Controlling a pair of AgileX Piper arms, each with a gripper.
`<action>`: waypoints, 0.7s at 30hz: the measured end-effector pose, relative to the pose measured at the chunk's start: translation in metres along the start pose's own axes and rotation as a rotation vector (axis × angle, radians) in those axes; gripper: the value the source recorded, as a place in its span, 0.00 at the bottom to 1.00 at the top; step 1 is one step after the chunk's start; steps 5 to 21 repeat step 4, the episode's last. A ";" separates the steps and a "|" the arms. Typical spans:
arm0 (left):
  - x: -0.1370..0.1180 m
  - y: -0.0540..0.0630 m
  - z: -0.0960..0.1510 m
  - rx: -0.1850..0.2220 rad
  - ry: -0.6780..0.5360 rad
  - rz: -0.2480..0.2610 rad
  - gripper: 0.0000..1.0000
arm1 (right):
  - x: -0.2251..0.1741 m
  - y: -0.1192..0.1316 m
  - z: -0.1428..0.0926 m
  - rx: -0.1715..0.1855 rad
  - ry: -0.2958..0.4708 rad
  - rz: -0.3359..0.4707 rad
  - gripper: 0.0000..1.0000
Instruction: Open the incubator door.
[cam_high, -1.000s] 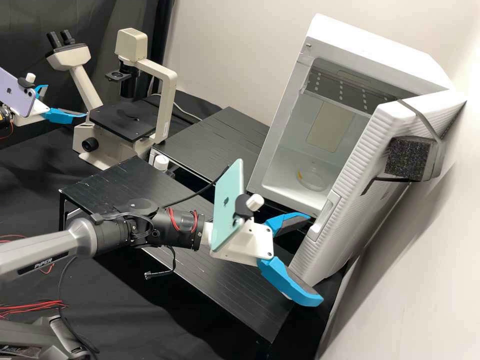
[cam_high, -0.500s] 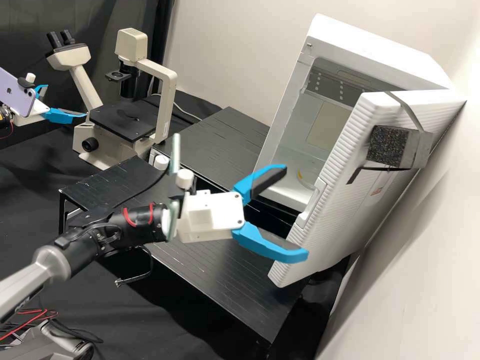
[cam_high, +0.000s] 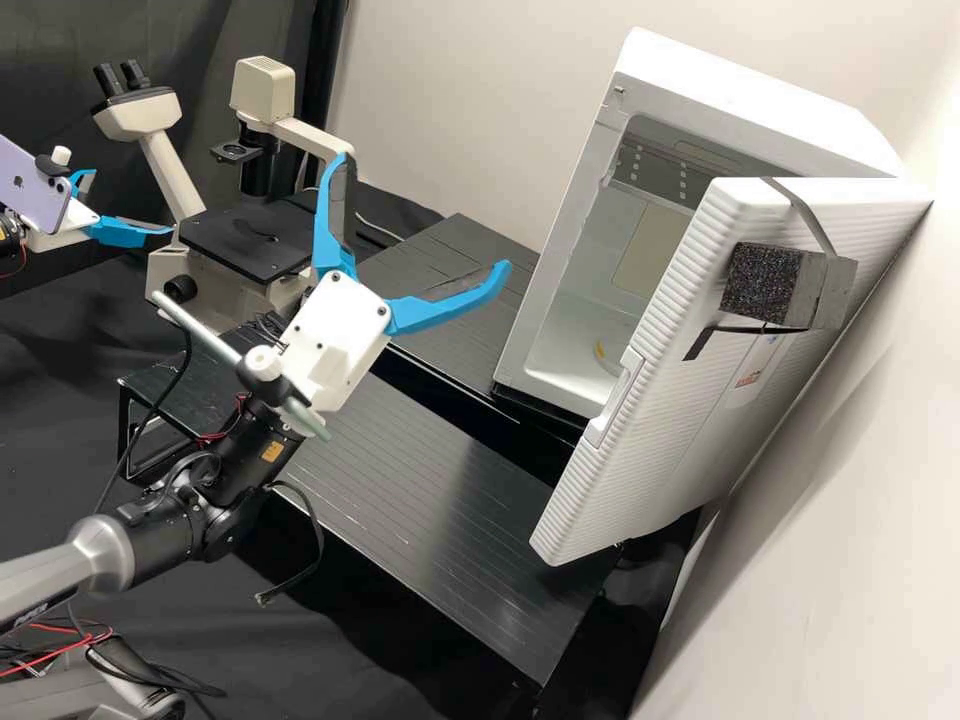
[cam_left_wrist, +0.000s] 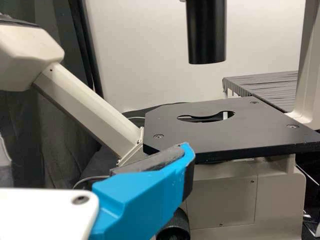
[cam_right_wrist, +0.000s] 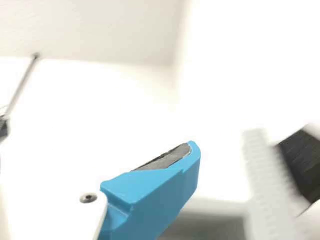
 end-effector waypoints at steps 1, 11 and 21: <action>0.000 0.000 0.000 0.000 0.000 0.000 1.00 | 0.000 -0.003 0.002 0.015 -0.001 -0.023 1.00; 0.000 0.000 0.000 0.000 0.000 0.000 1.00 | 0.001 -0.013 0.009 0.073 -0.008 -0.081 1.00; 0.000 0.000 0.000 0.000 0.000 0.000 1.00 | 0.001 -0.013 0.009 0.073 -0.008 -0.081 1.00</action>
